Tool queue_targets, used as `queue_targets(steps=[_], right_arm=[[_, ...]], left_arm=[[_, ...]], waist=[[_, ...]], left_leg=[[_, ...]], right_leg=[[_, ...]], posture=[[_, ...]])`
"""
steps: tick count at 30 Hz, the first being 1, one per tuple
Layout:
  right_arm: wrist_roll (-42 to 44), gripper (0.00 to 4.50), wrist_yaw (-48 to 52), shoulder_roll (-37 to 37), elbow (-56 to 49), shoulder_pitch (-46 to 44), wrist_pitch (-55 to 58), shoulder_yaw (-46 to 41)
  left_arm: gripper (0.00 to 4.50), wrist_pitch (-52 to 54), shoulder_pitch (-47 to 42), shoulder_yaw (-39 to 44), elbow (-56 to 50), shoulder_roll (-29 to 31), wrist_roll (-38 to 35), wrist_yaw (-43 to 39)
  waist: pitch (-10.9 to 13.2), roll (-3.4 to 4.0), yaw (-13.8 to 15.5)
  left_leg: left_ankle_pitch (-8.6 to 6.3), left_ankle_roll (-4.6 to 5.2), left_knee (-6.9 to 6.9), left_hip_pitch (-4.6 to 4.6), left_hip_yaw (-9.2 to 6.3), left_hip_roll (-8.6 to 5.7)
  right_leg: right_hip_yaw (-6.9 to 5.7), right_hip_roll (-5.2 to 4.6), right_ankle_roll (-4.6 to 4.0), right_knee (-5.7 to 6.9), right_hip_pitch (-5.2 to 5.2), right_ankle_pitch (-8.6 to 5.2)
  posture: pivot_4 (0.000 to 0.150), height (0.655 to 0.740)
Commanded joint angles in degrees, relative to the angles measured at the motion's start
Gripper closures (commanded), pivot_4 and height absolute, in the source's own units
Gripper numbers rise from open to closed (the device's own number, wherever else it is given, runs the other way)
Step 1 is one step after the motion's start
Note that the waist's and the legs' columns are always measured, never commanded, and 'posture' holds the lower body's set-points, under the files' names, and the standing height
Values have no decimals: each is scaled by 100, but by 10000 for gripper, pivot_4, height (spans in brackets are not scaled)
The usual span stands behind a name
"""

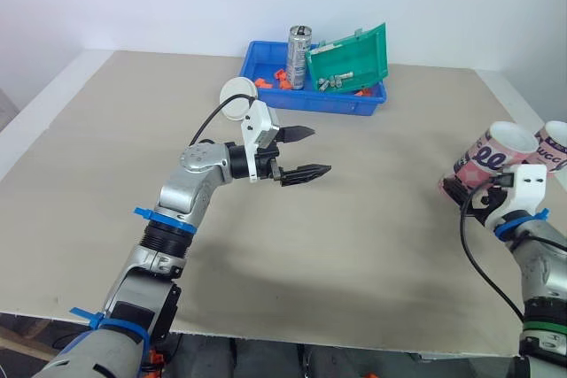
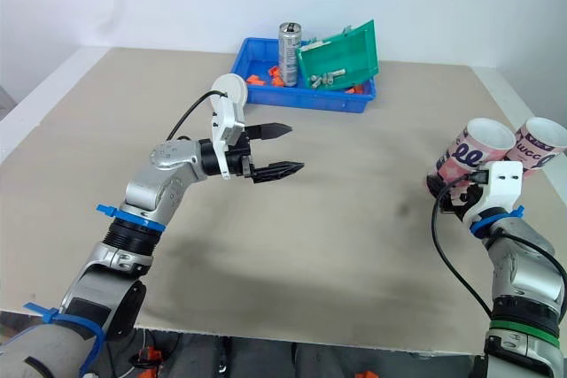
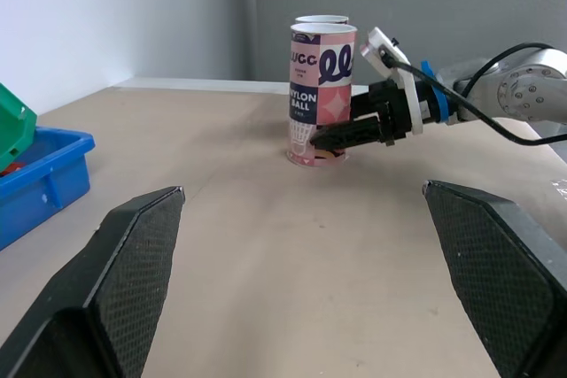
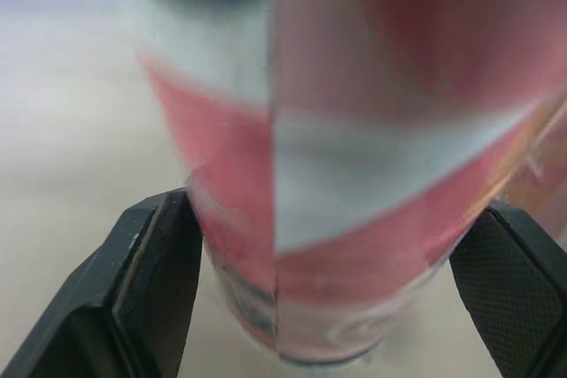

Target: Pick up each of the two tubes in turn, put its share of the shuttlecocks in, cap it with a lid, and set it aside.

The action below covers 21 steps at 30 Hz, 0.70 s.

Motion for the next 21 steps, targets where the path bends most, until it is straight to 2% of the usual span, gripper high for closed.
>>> queue_targets(steps=[1, 11, 14, 16, 18, 21], right_arm=[[-6, 927, 204, -319, -188, 154, 35, -65], [308, 927, 1130, -989, -818, 1033, 458, -292], [772, 927, 1532, -1025, -1454, 1399, 803, -488], [1233, 927, 1904, -897, -2372, 1746, 973, -450], [1583, 927, 2073, -753, -3201, 1901, 1115, -222], [1785, 927, 2100, -600, -3650, 1808, 1240, 89]], left_arm=[[0, 4, -99, 170, -255, 87, -88, 5], [0, 553, 436, 414, -864, 749, -315, -85], [0, 966, 765, 599, -1303, 1028, -548, -42], [0, 1251, 1132, 854, -1655, 1280, -751, 57], [0, 1416, 1572, 1076, -1937, 1527, -796, 234], [0, 1613, 1979, 1294, -2085, 1719, -877, 464]], waist=[[0, 0, 0], [-2, 4, -14], [-2, 4, -13], [-3, 7, -24], [-3, 7, -75], [0, 1, -118]], left_leg=[[0, 0, 0, 0, 0, 0], [0, 0, -2, 3, 1, -1], [0, 0, -2, 6, 1, 1], [0, 0, -2, 7, 0, 3], [-1, 0, -4, 13, -1, 8], [-1, -1, -6, 35, -2, 14]], right_leg=[[0, 0, 10, 0, 0, 5], [4, 1, 10, 0, 0, 3], [4, 2, -12, 1, 1, -8], [4, 4, -12, 1, 2, -8], [4, 7, -10, 2, 7, -8], [2, 11, -23, 2, 24, -12]], posture=[[1500, 7061], [1500, 7061], [1500, 7061], [1500, 7061], [1500, 7061], [1500, 7061]])
